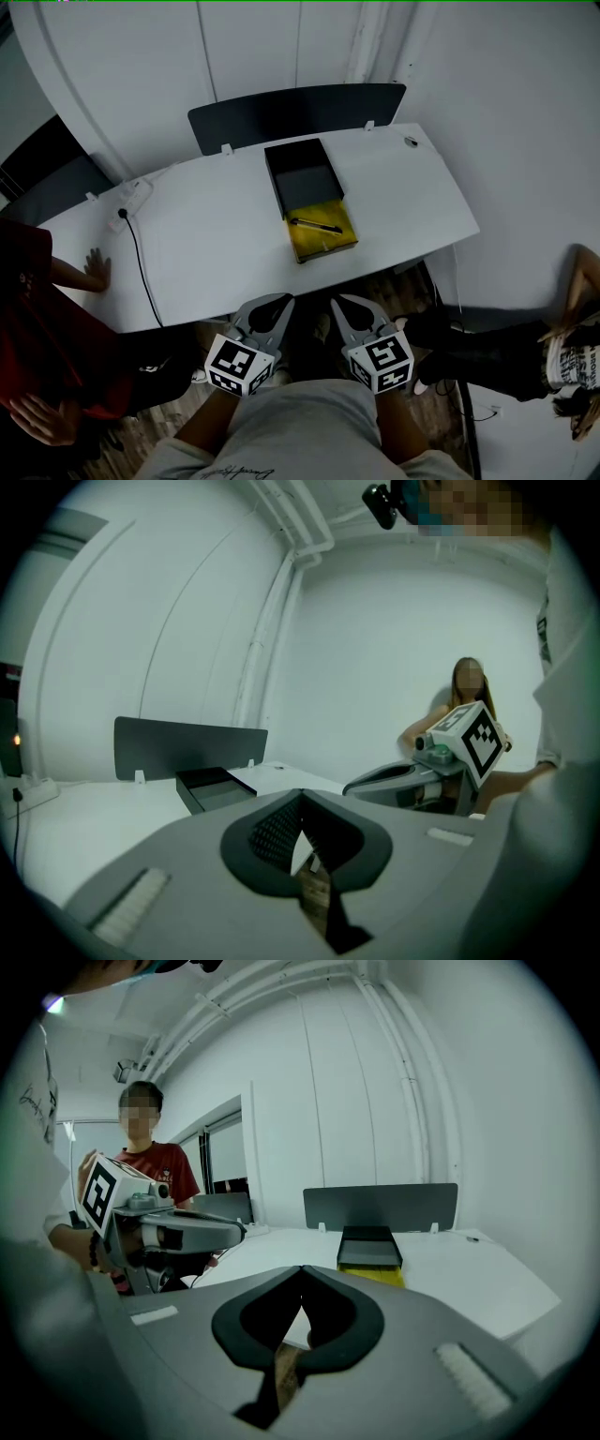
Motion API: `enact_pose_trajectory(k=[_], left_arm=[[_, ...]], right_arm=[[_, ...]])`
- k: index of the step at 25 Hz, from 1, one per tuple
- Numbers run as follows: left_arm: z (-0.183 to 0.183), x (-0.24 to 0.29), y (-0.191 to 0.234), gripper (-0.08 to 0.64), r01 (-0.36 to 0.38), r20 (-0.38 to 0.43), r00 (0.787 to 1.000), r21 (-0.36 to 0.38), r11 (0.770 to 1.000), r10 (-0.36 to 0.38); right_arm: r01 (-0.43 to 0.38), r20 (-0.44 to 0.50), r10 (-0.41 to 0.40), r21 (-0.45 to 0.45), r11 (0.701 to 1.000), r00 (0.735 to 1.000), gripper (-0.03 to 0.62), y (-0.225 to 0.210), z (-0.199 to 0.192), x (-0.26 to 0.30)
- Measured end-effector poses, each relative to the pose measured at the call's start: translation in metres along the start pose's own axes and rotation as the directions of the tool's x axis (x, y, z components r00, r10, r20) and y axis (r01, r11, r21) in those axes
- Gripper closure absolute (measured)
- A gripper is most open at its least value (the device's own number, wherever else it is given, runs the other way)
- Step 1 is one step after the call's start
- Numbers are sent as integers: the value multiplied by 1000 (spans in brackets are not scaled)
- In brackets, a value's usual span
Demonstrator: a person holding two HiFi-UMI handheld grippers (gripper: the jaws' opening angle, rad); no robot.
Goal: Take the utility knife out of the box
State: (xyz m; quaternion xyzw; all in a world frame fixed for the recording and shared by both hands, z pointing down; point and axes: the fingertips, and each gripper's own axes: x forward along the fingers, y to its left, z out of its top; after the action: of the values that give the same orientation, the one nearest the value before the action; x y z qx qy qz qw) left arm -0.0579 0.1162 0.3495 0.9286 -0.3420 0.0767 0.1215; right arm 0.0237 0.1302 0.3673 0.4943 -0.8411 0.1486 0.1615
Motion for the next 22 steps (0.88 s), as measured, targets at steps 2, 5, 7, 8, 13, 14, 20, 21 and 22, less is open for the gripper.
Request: enact_pose_trajectory(k=[2, 5, 7, 8, 13, 14, 20, 21, 22], left_arm=[[2, 15, 13, 560, -13, -6, 1000, -7, 1000, 13], [14, 41, 33, 560, -33, -6, 999, -13, 999, 33], [22, 56, 42, 560, -51, -3, 999, -17, 999, 51], [26, 62, 46, 560, -60, -1, 998, -19, 998, 60], [43, 92, 68, 560, -99, 9, 995, -28, 995, 99], [44, 98, 71, 560, -110, 8, 994, -31, 993, 110], [55, 130, 89, 560, -169, 2, 986, -37, 985, 169], [56, 135, 91, 560, -177, 2, 984, -37, 984, 177], [57, 140, 92, 560, -183, 2, 983, -36, 983, 183]], right_arm=[[-4, -10, 4, -4, 1000, 1000, 578, -14, 6, 13], [-8, -16, 8, -15, 1000, 1000, 578, -39, 21, 32], [-19, -22, 19, -21, 1000, 1000, 578, -55, 30, 42], [-26, -24, 25, -23, 999, 999, 578, -62, 33, 47], [-52, -24, 51, -53, 997, 998, 578, -94, 56, 73], [-59, -24, 58, -56, 997, 998, 578, -101, 60, 78], [-112, -21, 111, -55, 992, 994, 578, -135, 74, 103], [-120, -19, 119, -53, 991, 993, 578, -140, 75, 106], [-128, -18, 127, -52, 990, 992, 578, -144, 76, 108]])
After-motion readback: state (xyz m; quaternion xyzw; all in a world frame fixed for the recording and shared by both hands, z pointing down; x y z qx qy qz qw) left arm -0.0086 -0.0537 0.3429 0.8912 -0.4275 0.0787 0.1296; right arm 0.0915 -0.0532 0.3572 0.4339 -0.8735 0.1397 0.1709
